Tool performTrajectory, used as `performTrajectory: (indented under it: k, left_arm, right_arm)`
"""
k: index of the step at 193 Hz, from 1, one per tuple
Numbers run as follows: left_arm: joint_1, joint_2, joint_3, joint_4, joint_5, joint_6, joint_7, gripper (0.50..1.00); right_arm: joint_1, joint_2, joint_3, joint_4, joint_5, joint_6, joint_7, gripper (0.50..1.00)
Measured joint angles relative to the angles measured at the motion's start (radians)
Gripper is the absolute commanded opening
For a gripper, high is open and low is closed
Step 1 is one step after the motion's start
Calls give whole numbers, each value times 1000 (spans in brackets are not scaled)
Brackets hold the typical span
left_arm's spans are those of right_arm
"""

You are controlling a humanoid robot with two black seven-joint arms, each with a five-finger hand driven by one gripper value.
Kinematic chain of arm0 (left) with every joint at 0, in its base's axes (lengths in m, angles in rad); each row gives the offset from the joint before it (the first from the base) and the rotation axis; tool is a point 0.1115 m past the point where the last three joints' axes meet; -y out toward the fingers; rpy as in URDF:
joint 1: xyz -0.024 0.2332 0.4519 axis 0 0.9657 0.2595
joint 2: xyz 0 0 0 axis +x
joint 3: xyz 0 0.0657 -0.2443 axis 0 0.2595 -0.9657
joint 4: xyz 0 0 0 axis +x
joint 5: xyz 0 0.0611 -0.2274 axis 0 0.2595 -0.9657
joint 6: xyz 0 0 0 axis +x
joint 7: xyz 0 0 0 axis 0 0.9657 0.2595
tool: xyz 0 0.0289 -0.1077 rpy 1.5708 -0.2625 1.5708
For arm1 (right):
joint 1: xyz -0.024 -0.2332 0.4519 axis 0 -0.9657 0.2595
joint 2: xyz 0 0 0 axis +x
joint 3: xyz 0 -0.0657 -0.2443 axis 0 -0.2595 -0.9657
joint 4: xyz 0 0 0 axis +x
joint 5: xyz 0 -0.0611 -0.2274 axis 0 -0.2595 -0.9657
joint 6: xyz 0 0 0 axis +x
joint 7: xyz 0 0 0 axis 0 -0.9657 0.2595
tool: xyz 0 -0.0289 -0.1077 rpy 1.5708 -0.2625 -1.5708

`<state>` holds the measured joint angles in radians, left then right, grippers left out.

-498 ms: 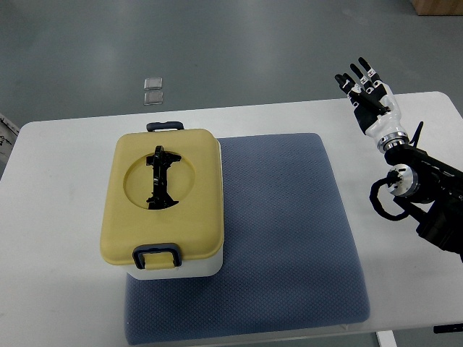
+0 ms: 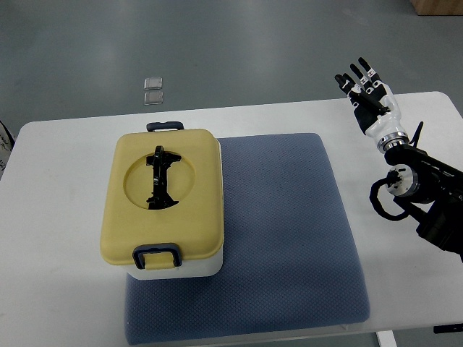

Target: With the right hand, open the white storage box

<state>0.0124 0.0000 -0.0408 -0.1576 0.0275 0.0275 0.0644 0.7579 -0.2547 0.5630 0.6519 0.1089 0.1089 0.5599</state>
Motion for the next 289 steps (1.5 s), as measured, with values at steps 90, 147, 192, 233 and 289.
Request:
performTrajectory:
  k: [90, 147, 192, 233, 289]
  left_arm:
    - [0, 0, -2, 1, 0, -1, 0, 1000]
    - [0, 0, -2, 1, 0, -1, 0, 1000]
    - [0, 0, -2, 1, 0, -1, 0, 1000]
    - [0, 0, -2, 1, 0, -1, 0, 1000]
    - [0, 0, -2, 1, 0, 0, 0, 1000]
  right_arm:
    - [1, -1, 2, -2, -2, 2, -2, 930]
    - [1, -1, -14, -2, -2, 0, 0, 930]
    - [2, -13, -18, 0, -2, 2, 0, 930]
    - [7, -19, -15, -3, -8, 3, -2, 930]
    - [19, -23, -20, -7, -7, 3, -1, 930]
